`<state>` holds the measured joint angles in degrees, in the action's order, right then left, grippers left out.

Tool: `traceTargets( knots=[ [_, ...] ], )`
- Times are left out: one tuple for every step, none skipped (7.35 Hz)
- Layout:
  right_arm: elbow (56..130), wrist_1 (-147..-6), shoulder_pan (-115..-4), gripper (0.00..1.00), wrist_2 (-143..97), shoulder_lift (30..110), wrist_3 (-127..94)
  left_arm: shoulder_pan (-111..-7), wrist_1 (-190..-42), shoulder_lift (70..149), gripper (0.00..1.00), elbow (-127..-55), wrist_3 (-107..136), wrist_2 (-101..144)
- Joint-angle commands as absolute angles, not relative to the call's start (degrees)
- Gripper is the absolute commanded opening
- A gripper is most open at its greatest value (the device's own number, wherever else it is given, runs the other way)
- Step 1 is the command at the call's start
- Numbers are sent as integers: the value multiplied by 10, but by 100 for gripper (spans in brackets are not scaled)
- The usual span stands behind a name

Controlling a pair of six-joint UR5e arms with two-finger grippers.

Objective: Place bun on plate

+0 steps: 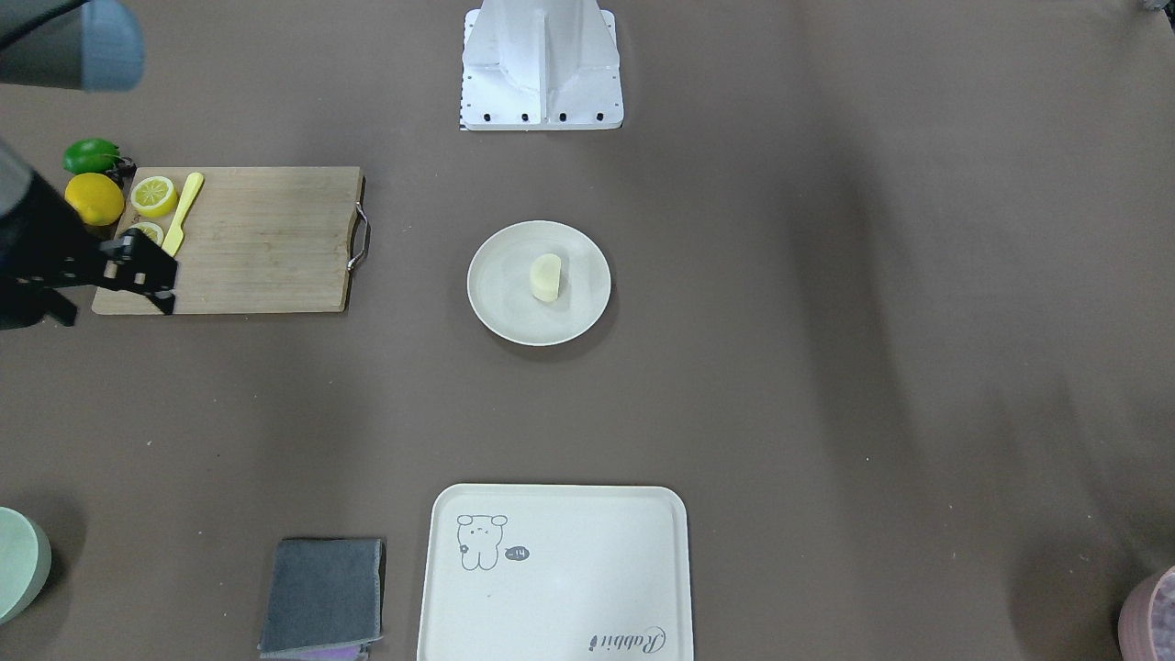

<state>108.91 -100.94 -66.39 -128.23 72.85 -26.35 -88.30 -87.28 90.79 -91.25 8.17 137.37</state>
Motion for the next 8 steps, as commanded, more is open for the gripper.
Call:
traceTargets(
  knots=[
    [1091, -1009, -764, 100, -1299, 855, -48, -890, -868, 932, 99, -911, 86, 1330],
    [1090, -1012, -818, 100, -1304, 882, -5, -890, -867, 931, 99, -911, 86, 1330],
    [1090, -1013, -850, 100, -1304, 891, 17, -890, -867, 929, 99, -910, 86, 1331],
    [1087, -1031, -871, 100, -1305, 891, 50, -893, -872, 925, 99, -908, 85, 1333],
    [1086, -1050, -887, 100, -1302, 915, 128, -893, -871, 925, 99, -908, 85, 1335],
    [1083, -1061, -916, 100, -1306, 929, 145, -893, -873, 925, 99, -908, 85, 1335],
    [1077, -1069, -917, 100, -1321, 943, 138, -893, -874, 929, 99, -910, 86, 1335],
    [1033, -1080, -917, 100, -1369, 942, 137, -892, -875, 931, 99, -908, 86, 1334]
  ],
)
